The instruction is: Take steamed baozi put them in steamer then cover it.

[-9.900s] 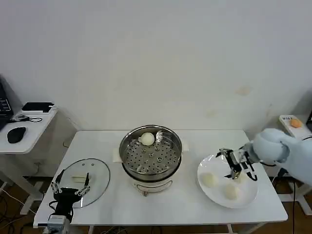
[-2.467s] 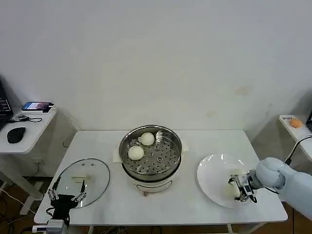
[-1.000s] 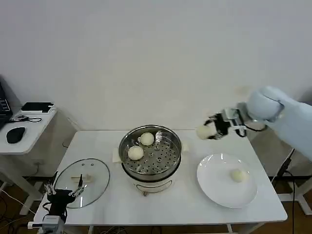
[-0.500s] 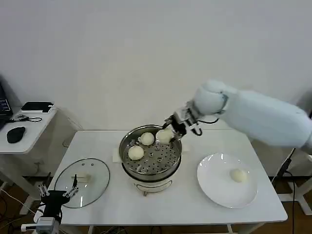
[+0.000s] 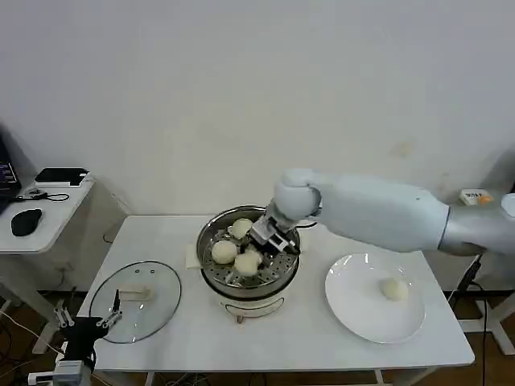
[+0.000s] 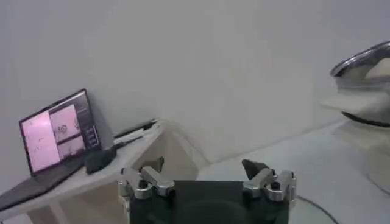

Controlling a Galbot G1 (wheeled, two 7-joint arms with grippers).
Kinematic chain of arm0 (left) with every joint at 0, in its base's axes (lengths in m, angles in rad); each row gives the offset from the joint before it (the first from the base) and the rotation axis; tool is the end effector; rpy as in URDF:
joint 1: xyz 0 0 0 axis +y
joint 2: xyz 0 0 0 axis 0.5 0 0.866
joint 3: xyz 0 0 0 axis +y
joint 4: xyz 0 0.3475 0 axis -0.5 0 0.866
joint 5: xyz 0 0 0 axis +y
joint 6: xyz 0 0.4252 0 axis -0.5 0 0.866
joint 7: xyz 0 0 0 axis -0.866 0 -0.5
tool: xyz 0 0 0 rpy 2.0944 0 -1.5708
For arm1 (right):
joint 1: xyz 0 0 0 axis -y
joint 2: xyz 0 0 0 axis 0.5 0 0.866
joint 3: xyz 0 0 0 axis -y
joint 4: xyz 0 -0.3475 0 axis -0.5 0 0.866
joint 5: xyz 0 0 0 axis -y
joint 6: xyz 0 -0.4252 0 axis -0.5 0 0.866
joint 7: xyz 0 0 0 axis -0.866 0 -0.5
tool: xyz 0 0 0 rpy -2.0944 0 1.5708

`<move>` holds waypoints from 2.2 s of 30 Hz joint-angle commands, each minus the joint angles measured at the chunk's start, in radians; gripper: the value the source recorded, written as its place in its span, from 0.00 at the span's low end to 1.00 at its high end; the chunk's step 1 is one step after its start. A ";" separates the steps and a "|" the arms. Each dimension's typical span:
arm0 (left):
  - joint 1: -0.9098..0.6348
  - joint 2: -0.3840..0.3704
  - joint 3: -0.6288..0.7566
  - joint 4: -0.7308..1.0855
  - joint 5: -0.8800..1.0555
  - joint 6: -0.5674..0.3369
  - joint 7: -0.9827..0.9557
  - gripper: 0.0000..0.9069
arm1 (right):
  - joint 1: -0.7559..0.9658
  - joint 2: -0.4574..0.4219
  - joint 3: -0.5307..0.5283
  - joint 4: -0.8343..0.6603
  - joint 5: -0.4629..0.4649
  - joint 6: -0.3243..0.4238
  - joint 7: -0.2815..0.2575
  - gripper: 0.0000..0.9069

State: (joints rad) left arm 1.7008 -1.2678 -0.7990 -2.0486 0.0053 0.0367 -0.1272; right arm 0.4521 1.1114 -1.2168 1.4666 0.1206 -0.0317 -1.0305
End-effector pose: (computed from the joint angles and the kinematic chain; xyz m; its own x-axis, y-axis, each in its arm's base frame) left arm 0.2189 0.1434 -0.3118 -0.9701 -0.2229 0.0956 -0.1650 0.8954 0.4136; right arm 0.5295 0.1999 -0.1095 -0.0673 -0.3453 0.9361 -0.5897 -0.7430 -0.3165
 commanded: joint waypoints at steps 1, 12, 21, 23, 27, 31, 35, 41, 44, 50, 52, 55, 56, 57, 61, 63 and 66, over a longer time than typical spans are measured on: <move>-0.002 0.001 -0.002 0.005 -0.001 -0.001 -0.001 1.00 | -0.013 0.035 -0.044 -0.006 -0.048 0.066 -0.030 0.68; -0.007 0.000 0.007 0.009 0.001 -0.002 0.000 1.00 | -0.003 0.016 -0.042 0.005 -0.028 0.080 0.004 1.00; -0.013 0.011 0.008 0.007 -0.001 -0.001 0.001 1.00 | 0.036 -0.031 0.022 0.011 -0.005 0.075 0.027 1.00; -0.015 0.015 0.007 0.007 -0.002 0.000 0.001 1.00 | 0.043 -0.050 0.036 0.017 0.002 0.072 0.027 1.00; -0.021 0.029 0.008 0.012 -0.006 0.000 0.001 1.00 | 0.062 -0.151 0.123 0.022 0.031 0.005 0.084 1.00; -0.030 0.039 0.021 0.018 -0.007 -0.001 0.001 1.00 | 0.065 -0.238 0.183 0.021 0.045 -0.077 0.100 1.00; -0.041 0.047 0.042 0.021 -0.005 -0.001 0.002 1.00 | 0.068 -0.384 0.192 0.052 0.038 -0.152 0.089 1.00; -0.053 0.078 0.066 0.021 -0.010 0.002 0.003 1.00 | 0.021 -0.651 0.160 0.154 -0.032 -0.208 0.046 1.00; -0.062 0.086 0.076 0.023 -0.016 0.002 0.004 1.00 | -0.033 -0.736 0.161 0.184 -0.081 -0.213 0.036 1.00; -0.073 0.081 0.108 0.031 -0.010 0.002 0.005 1.00 | -0.211 -0.890 0.256 0.219 -0.141 -0.207 0.034 1.00; -0.076 0.078 0.115 0.032 -0.009 0.003 0.005 1.00 | -0.239 -0.906 0.270 0.212 -0.152 -0.203 0.036 1.00; -0.079 0.074 0.121 0.032 -0.007 0.005 0.005 1.00 | -0.338 -0.919 0.307 0.170 -0.180 -0.194 0.048 1.00; -0.080 0.074 0.121 0.031 -0.007 0.005 0.006 1.00 | -0.355 -0.918 0.308 0.156 -0.186 -0.189 0.052 1.00; -0.080 0.075 0.120 0.030 -0.008 0.005 0.006 1.00 | -0.396 -0.915 0.311 0.135 -0.195 -0.186 0.056 1.00; -0.075 0.079 0.109 0.030 -0.010 0.007 0.006 1.00 | -0.559 -0.890 0.406 0.070 -0.209 -0.176 0.063 1.00; -0.071 0.080 0.104 0.031 -0.009 0.007 0.006 1.00 | -0.628 -0.867 0.490 0.037 -0.220 -0.171 0.071 1.00; -0.066 0.081 0.097 0.029 -0.009 0.008 0.007 1.00 | -0.716 -0.824 0.582 -0.008 -0.241 -0.166 0.075 1.00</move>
State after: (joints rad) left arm 1.6314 -1.1900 -0.7006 -2.0177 -0.0042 0.0436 -0.1213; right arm 0.1042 0.3085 -0.8955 1.5779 -0.0477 -0.2026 -0.9671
